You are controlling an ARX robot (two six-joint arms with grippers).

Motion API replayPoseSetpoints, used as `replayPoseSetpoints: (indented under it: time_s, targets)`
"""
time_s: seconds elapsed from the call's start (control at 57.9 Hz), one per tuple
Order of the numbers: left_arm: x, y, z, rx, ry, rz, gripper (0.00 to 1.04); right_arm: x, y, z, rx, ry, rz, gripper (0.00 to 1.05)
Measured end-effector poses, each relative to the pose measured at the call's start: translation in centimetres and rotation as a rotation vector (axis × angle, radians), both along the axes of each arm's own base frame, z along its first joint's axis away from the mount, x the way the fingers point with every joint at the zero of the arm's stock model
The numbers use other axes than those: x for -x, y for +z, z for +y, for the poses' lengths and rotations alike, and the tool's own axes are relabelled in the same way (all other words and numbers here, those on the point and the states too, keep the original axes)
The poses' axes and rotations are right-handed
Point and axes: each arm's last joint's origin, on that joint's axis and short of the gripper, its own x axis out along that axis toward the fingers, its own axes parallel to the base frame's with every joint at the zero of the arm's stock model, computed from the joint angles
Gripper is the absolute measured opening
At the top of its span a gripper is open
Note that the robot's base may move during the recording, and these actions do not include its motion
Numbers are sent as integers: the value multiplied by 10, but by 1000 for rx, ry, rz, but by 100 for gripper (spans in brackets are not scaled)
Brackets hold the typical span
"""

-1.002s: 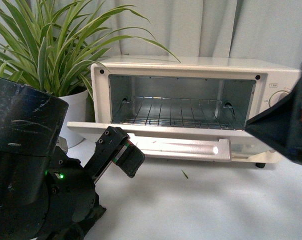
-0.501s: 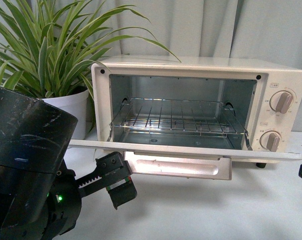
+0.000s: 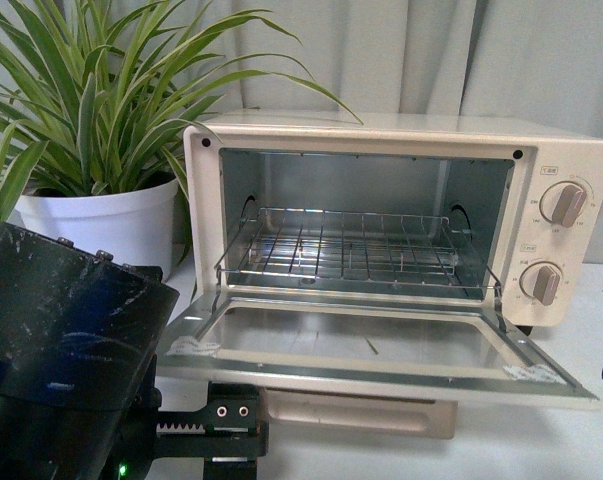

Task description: Open oven

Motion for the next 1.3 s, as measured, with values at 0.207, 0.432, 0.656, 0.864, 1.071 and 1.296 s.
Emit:
replayPoseSetpoints:
  time_s: [0.207,0.432,0.656,0.864,1.071,1.296]
  targets:
    - [5,-1,-2,-170,-51,-32,98,1,-3,0,6,8,9,95]
    - [21,1,5,-280,-125,-70,98,9,-9,-5,21,12,18,95]
    - [50,17,14,-224,-205,-144,98,27,-14,-11,52,28,2,95]
    - [93,35,32,-101,-245,-210,98,54,-18,-16,80,65,-45,95]
    - [126,47,58,-60,-195,-287,98,72,-24,-22,102,76,-94,95]
    - [159,52,84,26,-102,-353,98,73,-39,-23,137,58,-145,95]
